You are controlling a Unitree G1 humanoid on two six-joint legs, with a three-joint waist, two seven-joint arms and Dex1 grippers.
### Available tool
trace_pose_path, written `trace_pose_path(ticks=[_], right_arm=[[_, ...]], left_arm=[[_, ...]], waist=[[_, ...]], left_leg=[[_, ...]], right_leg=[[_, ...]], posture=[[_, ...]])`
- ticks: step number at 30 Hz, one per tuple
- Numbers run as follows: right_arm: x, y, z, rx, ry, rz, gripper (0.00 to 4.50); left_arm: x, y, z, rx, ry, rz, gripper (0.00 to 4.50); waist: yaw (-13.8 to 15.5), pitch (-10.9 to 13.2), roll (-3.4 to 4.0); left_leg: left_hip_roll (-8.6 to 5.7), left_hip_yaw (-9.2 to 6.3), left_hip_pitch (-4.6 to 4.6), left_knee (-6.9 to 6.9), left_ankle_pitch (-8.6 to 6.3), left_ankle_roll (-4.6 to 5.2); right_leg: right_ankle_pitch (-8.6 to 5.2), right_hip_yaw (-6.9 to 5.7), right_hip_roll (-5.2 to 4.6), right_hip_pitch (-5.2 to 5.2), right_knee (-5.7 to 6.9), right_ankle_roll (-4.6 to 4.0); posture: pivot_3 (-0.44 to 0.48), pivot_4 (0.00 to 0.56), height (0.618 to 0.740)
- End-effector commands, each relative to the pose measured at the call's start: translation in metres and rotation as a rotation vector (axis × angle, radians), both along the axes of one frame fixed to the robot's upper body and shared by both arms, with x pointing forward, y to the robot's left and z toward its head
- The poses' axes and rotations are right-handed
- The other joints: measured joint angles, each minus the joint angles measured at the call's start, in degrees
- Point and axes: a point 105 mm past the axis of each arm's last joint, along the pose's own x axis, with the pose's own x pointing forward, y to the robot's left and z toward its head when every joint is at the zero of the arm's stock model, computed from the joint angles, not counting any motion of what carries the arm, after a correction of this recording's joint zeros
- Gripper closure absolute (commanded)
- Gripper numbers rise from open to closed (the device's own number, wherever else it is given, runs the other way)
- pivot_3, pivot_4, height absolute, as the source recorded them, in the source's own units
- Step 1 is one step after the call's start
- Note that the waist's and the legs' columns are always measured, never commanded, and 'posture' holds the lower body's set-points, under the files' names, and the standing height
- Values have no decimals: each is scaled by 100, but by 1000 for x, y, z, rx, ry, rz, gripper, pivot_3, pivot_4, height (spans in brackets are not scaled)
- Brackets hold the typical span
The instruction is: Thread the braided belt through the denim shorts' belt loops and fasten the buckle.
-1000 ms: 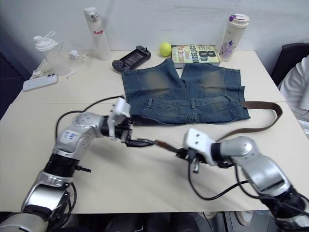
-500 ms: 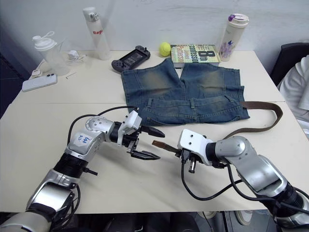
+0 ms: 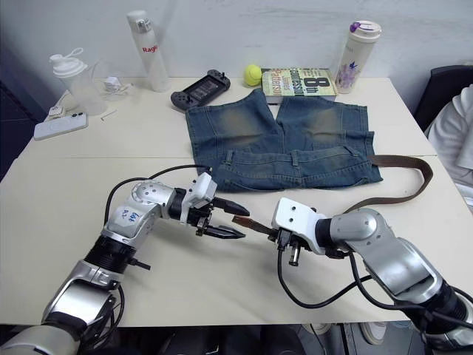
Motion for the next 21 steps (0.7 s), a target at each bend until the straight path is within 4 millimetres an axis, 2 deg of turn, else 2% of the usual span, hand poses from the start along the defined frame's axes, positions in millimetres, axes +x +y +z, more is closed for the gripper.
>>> trace_pose_path(ticks=[1,3,12,14,15,16,20,21], right_arm=[[-2,0,10,6,-38,10,4500],[-2,0,10,5,-38,8,4500],[-1,3,18,59,-66,-1,4500],[0,4,23,102,-72,-23,3651],[0,4,26,125,-71,-33,3440],[3,0,31,177,-69,-85,2954],[8,-35,46,345,-24,-316,1051],[4,-44,51,405,-3,-352,627]], left_arm=[[2,-1,5,-20,-12,5,3475],[1,-1,6,-21,-10,3,4442],[0,-5,7,-46,0,18,4481],[1,-5,7,-54,11,30,4500],[1,-5,7,-58,16,36,4500],[2,-4,7,-69,26,54,4500],[11,0,12,-157,140,171,4500],[14,2,12,-192,198,216,4500]], waist=[[0,0,0],[0,0,0],[0,0,0],[1,0,0],[1,0,0],[1,0,0],[17,0,-1],[24,1,-1]], left_leg=[[0,0,0,0,0,0],[0,0,0,0,0,0],[0,0,0,0,0,0],[0,0,0,0,0,0],[-1,0,0,0,0,0],[0,-1,0,0,0,0],[-2,-8,-5,1,-1,1],[-3,-11,-6,3,-2,3]], right_leg=[[0,0,0,0,0,0],[0,0,0,0,0,0],[0,0,0,0,0,0],[0,0,0,0,0,0],[0,0,0,0,0,0],[0,0,0,0,1,0],[0,-1,-1,3,22,0],[0,0,-1,3,24,0]], posture=[[0,150,740],[0,150,740],[0,150,740],[0,150,740],[0,150,740],[0,150,740],[0,150,740],[0,150,740]])
